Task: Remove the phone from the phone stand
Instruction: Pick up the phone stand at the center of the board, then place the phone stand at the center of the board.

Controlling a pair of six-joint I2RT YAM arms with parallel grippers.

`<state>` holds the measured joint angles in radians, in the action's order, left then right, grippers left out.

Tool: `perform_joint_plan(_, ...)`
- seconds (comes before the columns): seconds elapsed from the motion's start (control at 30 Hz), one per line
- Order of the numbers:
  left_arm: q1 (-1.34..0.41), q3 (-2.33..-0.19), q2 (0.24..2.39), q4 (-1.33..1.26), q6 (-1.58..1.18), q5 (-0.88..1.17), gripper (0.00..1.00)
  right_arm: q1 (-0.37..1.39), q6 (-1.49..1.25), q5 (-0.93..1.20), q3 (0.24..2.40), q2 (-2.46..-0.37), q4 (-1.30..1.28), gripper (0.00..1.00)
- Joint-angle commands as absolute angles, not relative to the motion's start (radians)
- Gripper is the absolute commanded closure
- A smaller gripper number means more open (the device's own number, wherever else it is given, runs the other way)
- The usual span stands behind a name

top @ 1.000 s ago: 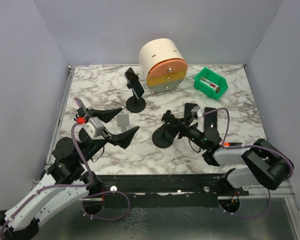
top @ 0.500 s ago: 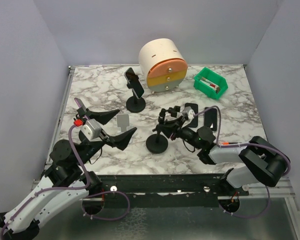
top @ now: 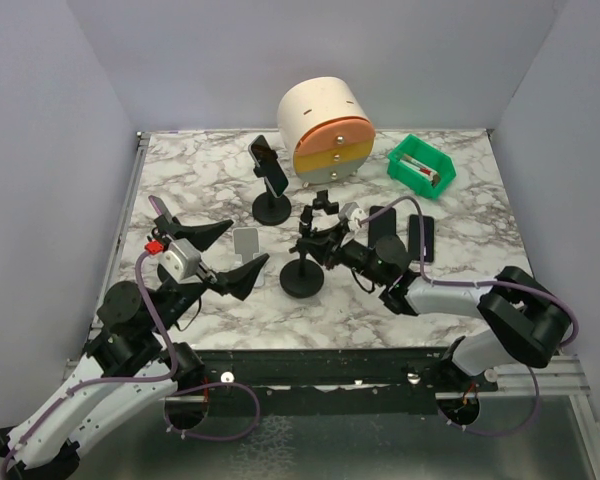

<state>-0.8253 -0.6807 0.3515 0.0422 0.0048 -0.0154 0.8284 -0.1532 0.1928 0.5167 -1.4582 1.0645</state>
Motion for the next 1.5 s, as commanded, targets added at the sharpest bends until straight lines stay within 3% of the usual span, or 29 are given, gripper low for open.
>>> perform_joint_plan(0.0,-0.827,-0.716,0.334,0.08,0.02,-0.052,0.01,0.842,-0.06,0.161,0.609,-1.443,1.087,0.99)
perform_joint_plan(0.47,-0.827,-0.779,0.281,0.136,0.078,-0.11,0.01,0.888,0.017,0.241,0.914,-1.341,0.801,1.0)
perform_joint_plan(0.77,-0.827,-0.806,0.251,0.145,0.07,-0.141,0.01,1.006,0.06,0.26,0.97,-1.336,0.722,0.99)
perform_joint_plan(1.17,-0.827,-0.77,0.279,0.17,-0.027,-0.144,0.01,1.02,0.08,-0.119,0.639,-1.167,0.7,1.0)
perform_joint_plan(1.3,-0.827,-0.727,0.355,0.11,-0.096,-0.119,0.01,1.019,0.049,-0.291,0.539,-1.182,0.811,1.0)
perform_joint_plan(1.47,-0.827,-0.694,0.505,0.031,-0.219,-0.072,0.01,1.019,0.046,-0.341,0.441,-1.256,1.01,1.0)
